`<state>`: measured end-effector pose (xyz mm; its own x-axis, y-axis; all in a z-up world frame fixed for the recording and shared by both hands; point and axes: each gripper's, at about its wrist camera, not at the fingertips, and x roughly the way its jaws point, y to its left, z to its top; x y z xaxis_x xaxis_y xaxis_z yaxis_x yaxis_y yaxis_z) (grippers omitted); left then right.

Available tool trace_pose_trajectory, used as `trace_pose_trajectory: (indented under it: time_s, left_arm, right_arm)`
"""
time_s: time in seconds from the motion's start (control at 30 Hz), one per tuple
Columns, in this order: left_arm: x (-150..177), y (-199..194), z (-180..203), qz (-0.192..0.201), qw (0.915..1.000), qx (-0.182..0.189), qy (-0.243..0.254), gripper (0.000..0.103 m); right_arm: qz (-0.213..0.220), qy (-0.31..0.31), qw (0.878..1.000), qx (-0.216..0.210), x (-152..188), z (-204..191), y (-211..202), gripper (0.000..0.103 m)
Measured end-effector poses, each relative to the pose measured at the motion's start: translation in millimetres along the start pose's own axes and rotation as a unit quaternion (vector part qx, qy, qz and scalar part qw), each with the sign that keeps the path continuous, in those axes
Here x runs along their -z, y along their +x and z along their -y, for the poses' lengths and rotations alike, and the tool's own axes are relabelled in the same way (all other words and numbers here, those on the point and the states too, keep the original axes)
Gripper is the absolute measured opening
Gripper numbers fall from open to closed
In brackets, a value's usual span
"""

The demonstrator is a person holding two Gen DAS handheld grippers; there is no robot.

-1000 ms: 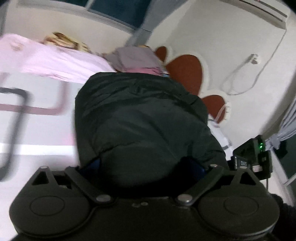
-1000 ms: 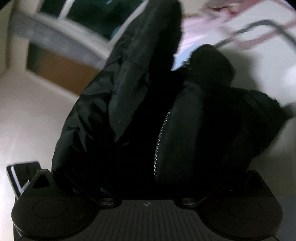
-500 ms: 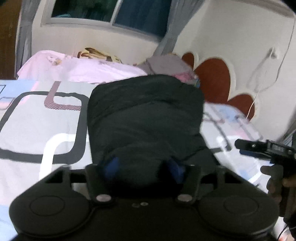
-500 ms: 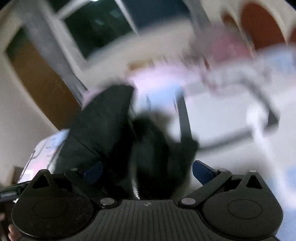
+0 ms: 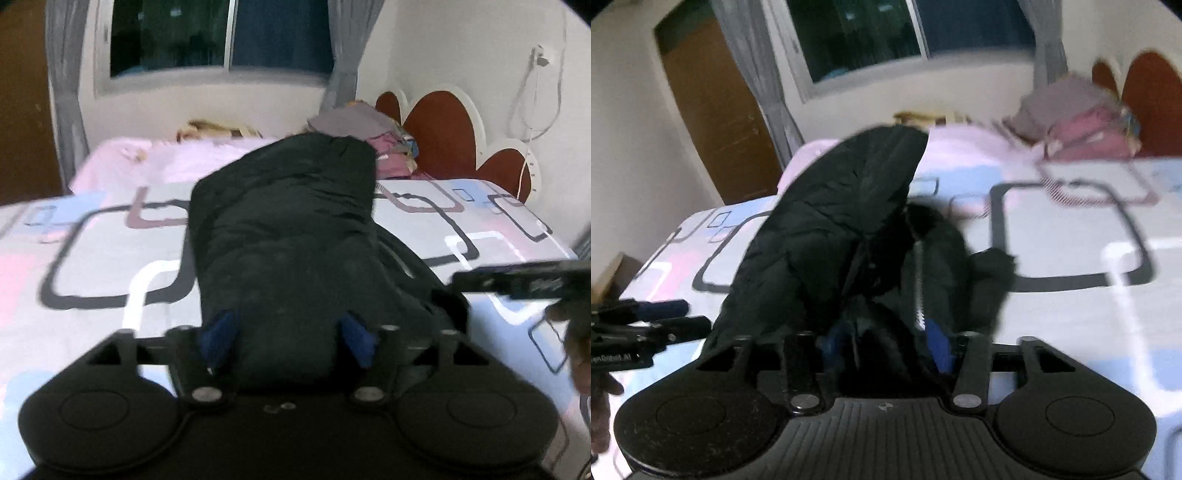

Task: Fold large clothes

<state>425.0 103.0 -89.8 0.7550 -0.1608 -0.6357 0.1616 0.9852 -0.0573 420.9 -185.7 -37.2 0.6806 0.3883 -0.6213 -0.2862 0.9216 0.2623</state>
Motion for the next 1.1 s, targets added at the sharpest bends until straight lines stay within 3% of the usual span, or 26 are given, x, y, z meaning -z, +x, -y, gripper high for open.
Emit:
trace_pose_trajectory:
  time_s: [0.03, 0.1, 0.2, 0.33, 0.47, 0.67, 1.1]
  left_arm:
    - [9.4, -17.2, 10.1, 0.011, 0.9997, -0.02, 0.001, 0.097]
    - [28.8, -45.9, 28.9, 0.03, 0.9978, -0.058, 0.002, 0.103]
    - [56.1, -80.1, 51.9, 0.011, 0.9972, -0.072, -0.016, 0.103]
    - [82.0, -125.6, 78.4, 0.01, 0.9966, -0.069, -0.044, 0.103]
    - [96.5, -170.4, 105.5, 0.037, 0.9948, -0.094, -0.016, 0.103]
    - [106.9, -207.2, 125.3, 0.067, 0.9927, -0.098, -0.024, 0.103]
    - [109.3, -226.0, 130.0, 0.091, 0.9909, -0.097, -0.019, 0.103]
  right_arm:
    - [0.011, -0.011, 1.0, 0.016, 8.8, -4.8, -14.4, 0.103]
    - [0.015, -0.033, 0.998, 0.048, 30.6, -14.1, -49.1, 0.103]
    - [0.005, -0.05, 0.995, 0.086, 65.2, -29.7, -79.8, 0.103]
    - [0.0, -0.055, 0.995, 0.087, 108.2, -46.0, -124.8, 0.103]
    - [0.007, -0.073, 0.993, 0.095, 133.1, -63.9, -156.9, 0.103]
    - [0.028, -0.063, 0.994, 0.089, 141.7, -73.4, -188.5, 0.103]
    - [0.056, -0.059, 0.993, 0.088, 136.5, -85.5, -216.4, 0.103]
